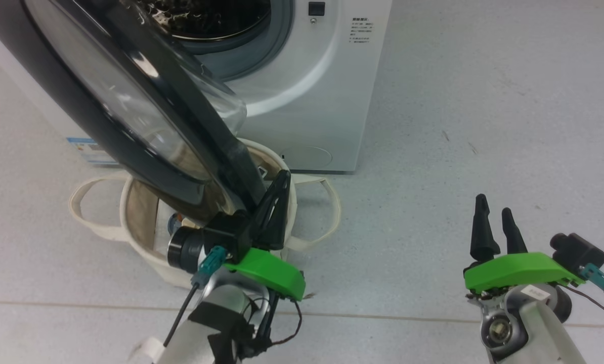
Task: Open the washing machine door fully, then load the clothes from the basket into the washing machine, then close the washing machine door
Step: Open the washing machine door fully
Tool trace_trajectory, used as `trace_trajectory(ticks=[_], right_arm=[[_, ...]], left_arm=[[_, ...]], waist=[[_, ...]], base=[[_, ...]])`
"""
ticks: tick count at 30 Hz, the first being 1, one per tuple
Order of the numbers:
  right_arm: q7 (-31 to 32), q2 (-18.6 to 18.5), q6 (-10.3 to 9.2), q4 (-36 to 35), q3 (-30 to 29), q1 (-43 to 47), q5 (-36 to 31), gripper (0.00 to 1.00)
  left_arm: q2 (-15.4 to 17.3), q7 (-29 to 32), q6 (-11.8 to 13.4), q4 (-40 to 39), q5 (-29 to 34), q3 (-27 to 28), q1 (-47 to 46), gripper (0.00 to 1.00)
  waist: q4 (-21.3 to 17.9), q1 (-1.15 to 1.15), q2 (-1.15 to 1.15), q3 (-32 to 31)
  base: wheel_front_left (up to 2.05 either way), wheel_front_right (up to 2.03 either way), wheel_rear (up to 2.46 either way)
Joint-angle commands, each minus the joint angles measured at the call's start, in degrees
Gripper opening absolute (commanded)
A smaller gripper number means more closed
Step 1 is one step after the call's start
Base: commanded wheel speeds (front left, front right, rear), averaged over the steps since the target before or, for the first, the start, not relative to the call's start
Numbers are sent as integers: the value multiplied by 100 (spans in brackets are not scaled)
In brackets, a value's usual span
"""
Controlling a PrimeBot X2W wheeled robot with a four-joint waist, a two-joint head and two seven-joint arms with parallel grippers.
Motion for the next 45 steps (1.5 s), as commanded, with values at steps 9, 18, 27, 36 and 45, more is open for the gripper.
trace_trajectory(ticks=[9, 18, 27, 36, 45], right_arm=[[-71, 29, 43, -89, 201, -123, 49, 100], [-71, 29, 43, 28, 285, -66, 17, 100], [-71, 29, 43, 111, 407, -16, 0, 100], [-71, 29, 43, 215, 326, 51, -67, 100], [-71, 29, 43, 426, 910, -302, -26, 100]], left_arm=[[61, -26, 153, -79, -27, 506, -102, 0], [61, -26, 240, -411, 60, 599, 437, 0], [61, -26, 326, -627, 111, 748, 690, 0], [61, -26, 421, -642, 79, 820, 771, 0], [61, -26, 489, -789, 217, 1545, 759, 0]], waist=[[425, 0, 0, -22], [1245, 0, 0, -148], [2073, 0, 0, -188], [2773, 0, 0, -227], [2872, 0, 0, 32]], base=[[0, 0, 0], [0, 0, 0], [0, 0, 0], [0, 0, 0], [0, 0, 0]])
